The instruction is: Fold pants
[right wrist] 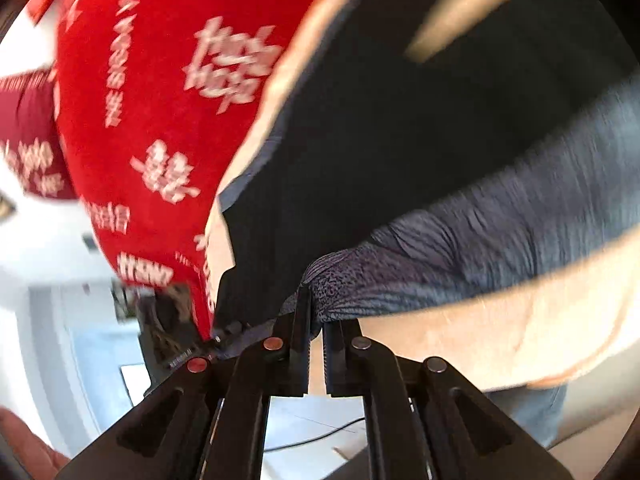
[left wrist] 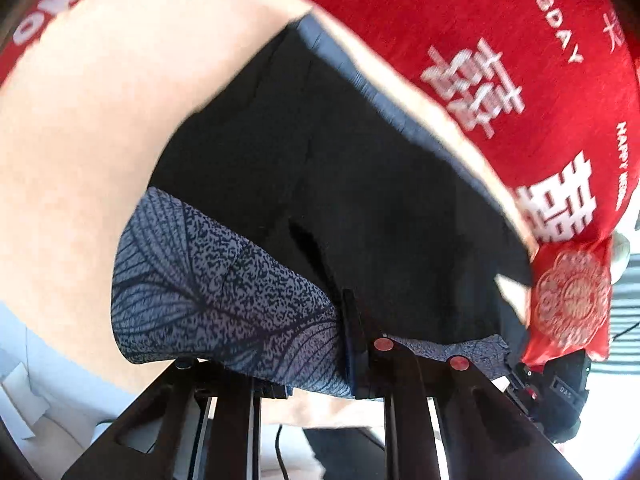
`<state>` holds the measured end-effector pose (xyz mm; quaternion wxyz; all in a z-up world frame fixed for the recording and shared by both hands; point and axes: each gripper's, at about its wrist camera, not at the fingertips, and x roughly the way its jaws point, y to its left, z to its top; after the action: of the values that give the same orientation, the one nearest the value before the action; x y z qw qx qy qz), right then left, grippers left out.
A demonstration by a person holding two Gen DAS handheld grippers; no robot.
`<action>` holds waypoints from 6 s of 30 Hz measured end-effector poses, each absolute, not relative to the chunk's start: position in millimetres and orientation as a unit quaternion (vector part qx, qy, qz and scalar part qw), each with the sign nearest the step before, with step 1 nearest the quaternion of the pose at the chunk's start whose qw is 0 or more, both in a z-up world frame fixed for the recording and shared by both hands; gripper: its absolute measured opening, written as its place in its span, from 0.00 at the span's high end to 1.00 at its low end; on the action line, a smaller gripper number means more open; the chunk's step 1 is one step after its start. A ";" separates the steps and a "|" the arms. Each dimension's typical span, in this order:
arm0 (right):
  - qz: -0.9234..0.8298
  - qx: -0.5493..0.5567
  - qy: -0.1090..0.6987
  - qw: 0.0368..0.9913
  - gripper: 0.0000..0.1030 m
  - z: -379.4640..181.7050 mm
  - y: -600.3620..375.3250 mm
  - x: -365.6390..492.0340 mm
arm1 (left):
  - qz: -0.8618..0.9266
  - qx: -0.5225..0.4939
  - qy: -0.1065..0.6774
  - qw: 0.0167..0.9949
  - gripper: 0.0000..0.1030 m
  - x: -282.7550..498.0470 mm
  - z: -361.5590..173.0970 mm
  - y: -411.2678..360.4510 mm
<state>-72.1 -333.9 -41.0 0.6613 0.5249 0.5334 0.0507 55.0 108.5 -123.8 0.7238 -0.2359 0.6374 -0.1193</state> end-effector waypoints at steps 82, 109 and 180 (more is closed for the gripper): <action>-0.206 0.521 0.544 0.625 0.44 -80.8 -515.7 -228.4 | -0.206 0.161 0.611 0.748 0.24 104.6 -157.3 -251.9; -0.053 0.435 0.497 0.749 0.87 8.4 -707.2 28.3 | -0.132 0.164 0.650 0.730 0.21 85.5 -158.4 -287.3; -0.066 0.243 0.667 0.701 0.28 -29.3 -574.2 63.4 | -0.041 0.081 0.650 0.755 0.02 113.7 -146.4 -238.8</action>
<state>63.4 -574.2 -29.3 0.7011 0.2432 0.6671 -0.0656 113.7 -238.8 -146.4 0.7546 0.0811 0.6499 -0.0412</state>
